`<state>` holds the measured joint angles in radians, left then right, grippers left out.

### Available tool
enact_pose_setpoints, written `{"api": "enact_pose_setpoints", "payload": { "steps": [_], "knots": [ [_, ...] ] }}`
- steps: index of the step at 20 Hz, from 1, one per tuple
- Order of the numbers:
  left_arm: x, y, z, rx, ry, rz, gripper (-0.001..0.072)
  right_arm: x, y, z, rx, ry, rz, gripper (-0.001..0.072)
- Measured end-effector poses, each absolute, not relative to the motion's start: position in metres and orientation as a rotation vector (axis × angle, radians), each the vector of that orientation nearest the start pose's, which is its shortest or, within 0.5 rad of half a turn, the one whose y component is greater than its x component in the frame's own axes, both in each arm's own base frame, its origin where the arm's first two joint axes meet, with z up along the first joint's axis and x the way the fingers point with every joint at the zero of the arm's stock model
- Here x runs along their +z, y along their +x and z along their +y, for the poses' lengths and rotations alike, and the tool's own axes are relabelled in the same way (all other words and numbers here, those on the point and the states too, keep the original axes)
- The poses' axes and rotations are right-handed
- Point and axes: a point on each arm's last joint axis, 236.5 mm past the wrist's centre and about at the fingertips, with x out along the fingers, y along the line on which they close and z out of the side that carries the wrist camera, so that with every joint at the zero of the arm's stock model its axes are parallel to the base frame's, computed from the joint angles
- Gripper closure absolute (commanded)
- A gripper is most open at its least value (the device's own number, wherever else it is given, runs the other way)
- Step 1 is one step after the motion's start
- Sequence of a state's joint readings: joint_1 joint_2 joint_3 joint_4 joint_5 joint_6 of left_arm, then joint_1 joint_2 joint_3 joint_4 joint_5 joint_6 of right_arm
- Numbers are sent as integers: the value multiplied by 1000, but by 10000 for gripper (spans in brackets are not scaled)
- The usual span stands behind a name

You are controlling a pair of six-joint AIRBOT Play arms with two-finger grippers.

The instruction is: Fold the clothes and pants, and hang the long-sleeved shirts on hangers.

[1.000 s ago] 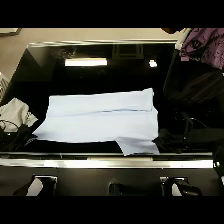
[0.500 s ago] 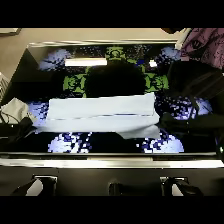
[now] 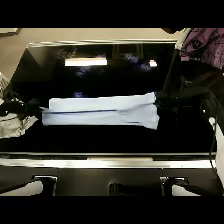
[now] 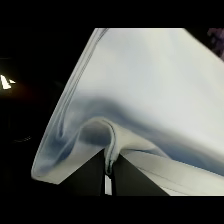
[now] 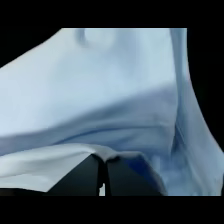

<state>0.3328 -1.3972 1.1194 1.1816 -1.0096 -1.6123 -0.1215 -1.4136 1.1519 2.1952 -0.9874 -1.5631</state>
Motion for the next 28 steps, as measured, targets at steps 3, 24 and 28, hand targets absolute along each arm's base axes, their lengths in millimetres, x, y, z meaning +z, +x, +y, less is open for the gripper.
{"api": "enact_pose_setpoints", "payload": {
  "steps": [3,24,28],
  "knots": [
    [-39,437,57,133,-591,1202,691,-9,463,58,119,691,1149,677],
    [5,492,60,99,-502,1178,32,-50,471,-11,193,789,1328,171],
    [16,490,62,99,-485,1175,32,-73,458,-1,291,850,1407,171]
  ]
}}
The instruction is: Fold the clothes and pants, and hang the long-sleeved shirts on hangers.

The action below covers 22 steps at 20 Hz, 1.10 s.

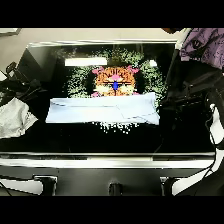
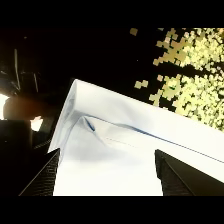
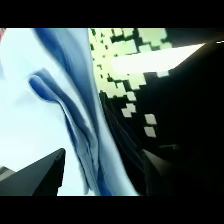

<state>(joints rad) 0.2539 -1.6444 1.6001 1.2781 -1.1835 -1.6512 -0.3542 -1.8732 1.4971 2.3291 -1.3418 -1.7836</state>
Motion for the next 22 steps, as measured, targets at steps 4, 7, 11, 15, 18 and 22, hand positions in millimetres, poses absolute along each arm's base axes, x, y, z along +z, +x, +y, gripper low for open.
{"api": "enact_pose_setpoints", "payload": {
  "steps": [4,7,11,15,18,22],
  "knots": [
    [18,489,62,101,-483,1176,32,-87,456,19,364,902,1443,172],
    [19,489,62,102,-485,1177,32,-95,453,46,428,883,1483,357],
    [19,491,51,79,-503,1180,410,-101,456,67,442,804,1479,676],
    [13,505,-5,-43,-595,1184,689,-65,470,58,365,743,1392,676],
    [1,516,-80,-176,-647,1203,689,-24,468,43,285,667,1339,676],
    [-21,513,-206,-334,-682,1235,690,28,456,24,195,580,1272,676]
  ]
}}
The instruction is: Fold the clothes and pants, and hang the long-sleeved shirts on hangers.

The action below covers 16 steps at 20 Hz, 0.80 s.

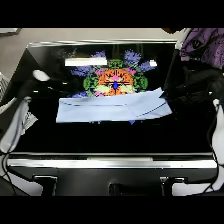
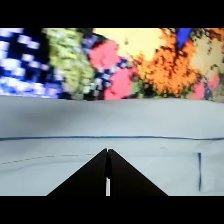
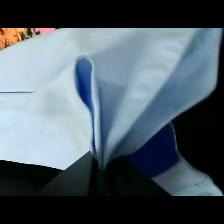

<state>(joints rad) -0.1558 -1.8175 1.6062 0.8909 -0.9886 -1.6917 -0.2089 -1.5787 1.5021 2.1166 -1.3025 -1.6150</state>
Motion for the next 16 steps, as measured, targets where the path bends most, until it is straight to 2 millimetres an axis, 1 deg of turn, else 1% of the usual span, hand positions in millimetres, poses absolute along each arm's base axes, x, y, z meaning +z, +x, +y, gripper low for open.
{"api": "enact_pose_setpoints", "payload": {
  "steps": [2,4,6,7,9,11,14,16],
  "knots": [
    [-31,501,-272,-397,-715,1252,690,49,447,17,156,546,1248,676],
    [-42,482,-334,-454,-762,1273,690,67,439,9,121,515,1226,676],
    [-49,461,-388,-498,-824,1295,690,83,432,2,88,485,1208,676],
    [-53,449,-411,-515,-851,1306,690,91,430,-2,73,468,1199,676],
    [-58,431,-448,-534,-906,1318,690,108,426,-8,52,440,1185,676],
    [-63,414,-476,-541,-957,1333,690,124,424,-12,40,417,1170,676],
    [-71,395,-506,-549,-1009,1353,690,143,423,-15,29,401,1143,676],
    [-71,389,-524,-567,-1027,1356,690,151,421,-16,27,394,1137,676]
  ]
}}
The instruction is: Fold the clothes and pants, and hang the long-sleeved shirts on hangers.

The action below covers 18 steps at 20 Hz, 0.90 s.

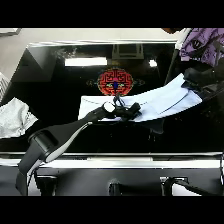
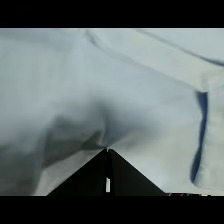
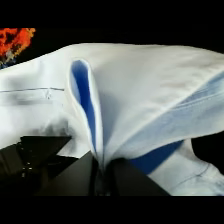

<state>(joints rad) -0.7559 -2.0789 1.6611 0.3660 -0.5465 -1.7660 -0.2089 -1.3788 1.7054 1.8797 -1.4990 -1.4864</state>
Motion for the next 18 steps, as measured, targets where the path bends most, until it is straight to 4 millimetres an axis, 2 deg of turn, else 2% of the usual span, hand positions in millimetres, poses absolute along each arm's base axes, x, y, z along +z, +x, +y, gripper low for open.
{"api": "enact_pose_setpoints", "payload": {
  "steps": [3,5,7,9,10,12,15,18],
  "knots": [
    [-66,387,-543,-603,-1042,1355,691,156,418,-16,23,392,1139,676],
    [-64,390,-542,-618,-1041,1368,692,160,418,-17,18,393,1132,676],
    [-59,397,-529,-634,-1015,1386,693,168,419,-18,11,394,1113,676],
    [-49,412,-500,-640,-950,1393,692,179,422,-17,8,412,1084,676],
    [-41,422,-479,-634,-904,1390,692,185,423,-14,14,423,1073,676],
    [-21,447,-418,-576,-784,1363,690,193,426,2,41,458,1055,676],
    [23,483,-293,-419,-612,1289,689,202,430,43,100,494,1045,676],
    [75,496,-161,-229,-532,1201,688,208,435,104,175,522,1034,677]
  ]
}}
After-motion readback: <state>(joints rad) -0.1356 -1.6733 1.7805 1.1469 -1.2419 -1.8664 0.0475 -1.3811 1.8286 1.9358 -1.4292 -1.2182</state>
